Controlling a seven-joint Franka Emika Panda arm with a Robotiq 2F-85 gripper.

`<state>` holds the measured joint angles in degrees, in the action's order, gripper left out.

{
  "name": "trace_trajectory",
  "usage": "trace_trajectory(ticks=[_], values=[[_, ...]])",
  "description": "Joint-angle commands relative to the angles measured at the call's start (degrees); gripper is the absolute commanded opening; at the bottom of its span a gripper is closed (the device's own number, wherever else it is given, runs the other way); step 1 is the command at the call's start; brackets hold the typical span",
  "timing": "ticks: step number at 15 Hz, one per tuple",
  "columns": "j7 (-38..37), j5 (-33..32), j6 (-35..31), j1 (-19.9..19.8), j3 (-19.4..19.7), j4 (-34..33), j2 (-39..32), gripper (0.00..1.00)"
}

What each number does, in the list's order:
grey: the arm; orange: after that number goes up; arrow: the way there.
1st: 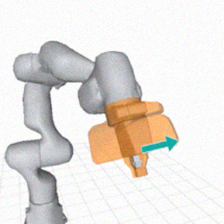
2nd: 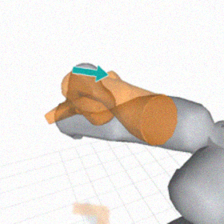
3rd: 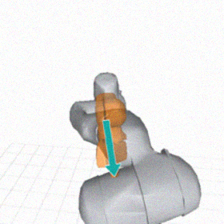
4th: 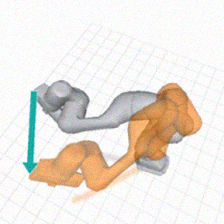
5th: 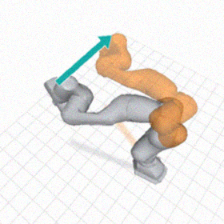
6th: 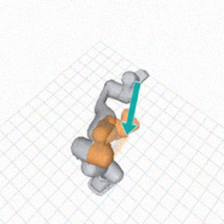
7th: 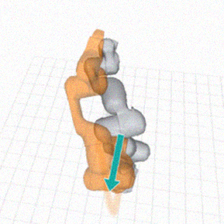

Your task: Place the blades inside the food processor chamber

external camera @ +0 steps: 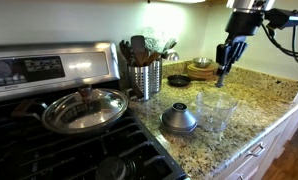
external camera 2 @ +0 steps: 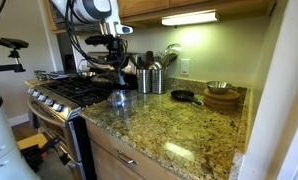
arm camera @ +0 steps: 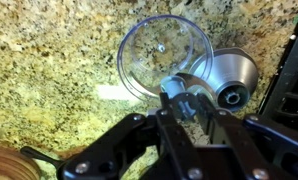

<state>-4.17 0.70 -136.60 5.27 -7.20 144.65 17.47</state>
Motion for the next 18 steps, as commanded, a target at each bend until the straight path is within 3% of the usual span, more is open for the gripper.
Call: trace_trajectory(ticks=[1, 18], values=[[-0.3, -1.0, -1.44, -0.9, 0.76, 2.16, -0.34, 0.13], [-0.72, -0.8, -9.16, -0.56, 0.57, 2.0, -11.97, 0.13]])
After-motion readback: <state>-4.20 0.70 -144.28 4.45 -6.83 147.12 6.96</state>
